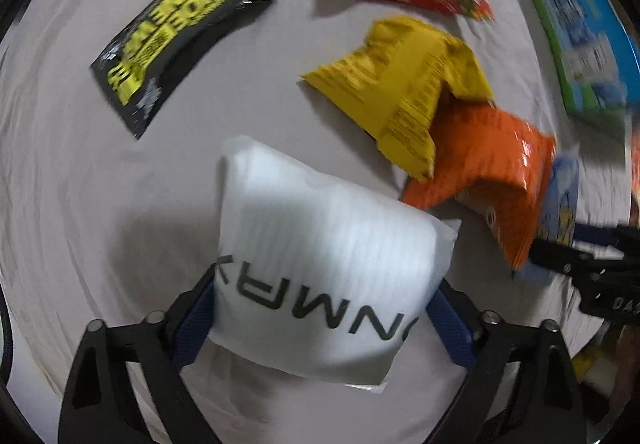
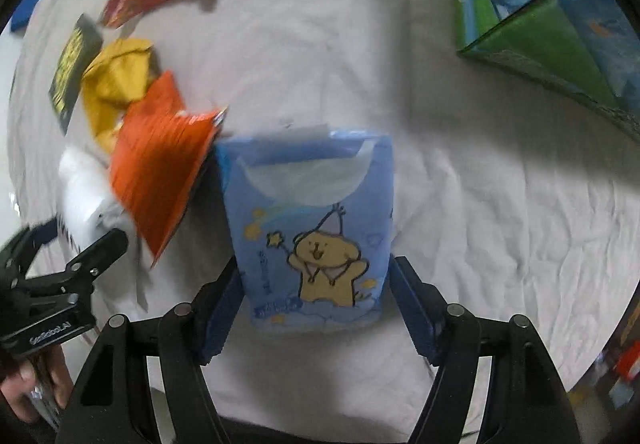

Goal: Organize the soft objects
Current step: 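Grasp the white NMAX pouch with the left tool while the right tool grasps the blue bear packet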

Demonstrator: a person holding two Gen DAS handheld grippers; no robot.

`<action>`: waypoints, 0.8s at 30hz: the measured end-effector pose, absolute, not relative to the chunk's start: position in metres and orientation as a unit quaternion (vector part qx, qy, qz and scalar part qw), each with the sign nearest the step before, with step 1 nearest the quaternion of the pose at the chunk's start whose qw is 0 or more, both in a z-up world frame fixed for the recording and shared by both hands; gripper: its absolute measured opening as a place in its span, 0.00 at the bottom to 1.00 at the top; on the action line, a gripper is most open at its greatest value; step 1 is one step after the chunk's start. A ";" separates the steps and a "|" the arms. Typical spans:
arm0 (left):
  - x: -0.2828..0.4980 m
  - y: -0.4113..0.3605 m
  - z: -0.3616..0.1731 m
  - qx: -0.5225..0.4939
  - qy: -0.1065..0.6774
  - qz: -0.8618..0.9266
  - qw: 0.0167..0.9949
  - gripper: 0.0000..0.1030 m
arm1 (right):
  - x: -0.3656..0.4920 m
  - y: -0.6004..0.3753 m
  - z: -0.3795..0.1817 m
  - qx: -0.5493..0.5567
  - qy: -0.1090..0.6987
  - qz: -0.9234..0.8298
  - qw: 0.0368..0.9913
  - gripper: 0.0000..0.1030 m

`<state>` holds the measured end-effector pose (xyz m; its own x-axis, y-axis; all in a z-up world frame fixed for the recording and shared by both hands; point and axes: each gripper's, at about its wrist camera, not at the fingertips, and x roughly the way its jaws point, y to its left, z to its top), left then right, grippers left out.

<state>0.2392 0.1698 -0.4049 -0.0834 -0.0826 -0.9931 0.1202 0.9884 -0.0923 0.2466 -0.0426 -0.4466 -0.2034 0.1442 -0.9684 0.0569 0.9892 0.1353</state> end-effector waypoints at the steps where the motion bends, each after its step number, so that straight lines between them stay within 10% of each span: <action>1: 0.241 0.174 -0.405 -0.002 0.733 -0.066 0.677 0.85 | 0.248 -0.046 -0.447 0.069 0.776 0.030 0.627 0.73; 9: 0.199 0.186 -0.386 -0.048 0.726 0.004 0.687 0.76 | 0.254 -0.048 -0.466 0.076 0.781 -0.011 0.619 0.53; 24: 0.158 0.182 -0.420 -0.011 0.726 0.013 0.688 0.77 | 0.217 -0.031 -0.487 0.069 0.797 -0.025 0.599 0.59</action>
<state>0.1585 0.1815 -0.4197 -0.0531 0.0020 -0.9986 -0.0343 0.9994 0.0038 0.2168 -0.0314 -0.4874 -0.2733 0.0800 -0.9586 0.1405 0.9892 0.0425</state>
